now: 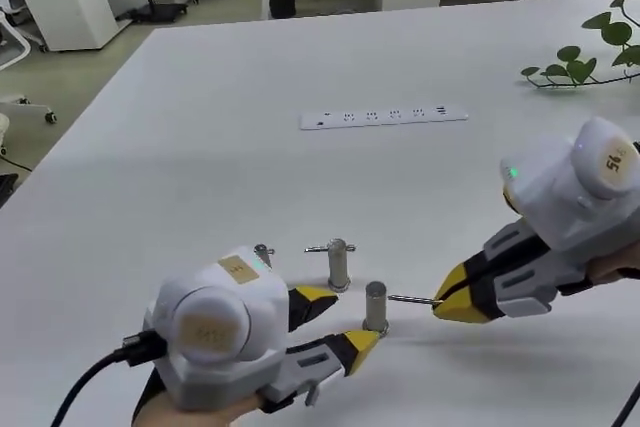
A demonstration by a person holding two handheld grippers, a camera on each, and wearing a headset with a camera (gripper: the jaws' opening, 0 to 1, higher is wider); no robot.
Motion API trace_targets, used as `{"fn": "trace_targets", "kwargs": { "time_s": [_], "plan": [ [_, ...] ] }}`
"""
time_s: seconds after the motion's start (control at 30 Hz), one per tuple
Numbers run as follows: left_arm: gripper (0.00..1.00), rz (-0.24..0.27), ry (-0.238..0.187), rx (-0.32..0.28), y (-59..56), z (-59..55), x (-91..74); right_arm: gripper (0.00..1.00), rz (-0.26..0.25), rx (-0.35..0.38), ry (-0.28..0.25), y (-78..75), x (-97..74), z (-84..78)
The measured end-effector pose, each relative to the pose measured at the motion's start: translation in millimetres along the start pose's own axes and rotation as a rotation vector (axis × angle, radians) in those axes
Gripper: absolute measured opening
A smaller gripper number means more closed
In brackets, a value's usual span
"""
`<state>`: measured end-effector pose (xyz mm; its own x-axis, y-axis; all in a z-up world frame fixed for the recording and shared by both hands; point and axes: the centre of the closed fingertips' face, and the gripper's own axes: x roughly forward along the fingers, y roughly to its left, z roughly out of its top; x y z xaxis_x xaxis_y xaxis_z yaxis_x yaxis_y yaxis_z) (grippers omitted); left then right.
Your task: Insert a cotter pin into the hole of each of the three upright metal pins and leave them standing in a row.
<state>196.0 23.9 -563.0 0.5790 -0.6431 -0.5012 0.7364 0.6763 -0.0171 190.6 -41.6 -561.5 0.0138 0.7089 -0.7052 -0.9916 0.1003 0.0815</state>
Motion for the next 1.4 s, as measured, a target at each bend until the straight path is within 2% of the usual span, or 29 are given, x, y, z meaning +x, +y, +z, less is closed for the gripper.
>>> {"fn": "trace_targets", "kwargs": {
  "time_s": [0.23,0.5,0.83,1.2,1.4],
  "plan": [
    [0.29,0.010,-0.001,0.007,0.3,0.4,12.5,0.00,-0.002,0.012,0.003,-2.5,2.1,-3.2],
    [0.24,0.019,-0.008,0.016,0.6,-0.6,24.3,0.00,-0.001,0.017,-0.011,-6.2,4.2,-1.2],
    [0.19,0.012,-0.004,-0.009,-1.3,-3.4,34.1,0.00,0.005,0.014,-0.021,-8.5,7.2,0.3],
    [0.10,0.020,0.009,-0.024,0.9,-7.3,38.6,0.00,0.021,-0.010,-0.016,-5.8,11.2,4.9],
    [0.10,0.013,0.013,-0.030,1.3,-8.9,39.3,0.00,0.023,-0.044,0.001,-7.0,14.6,8.2]
  ]
}}
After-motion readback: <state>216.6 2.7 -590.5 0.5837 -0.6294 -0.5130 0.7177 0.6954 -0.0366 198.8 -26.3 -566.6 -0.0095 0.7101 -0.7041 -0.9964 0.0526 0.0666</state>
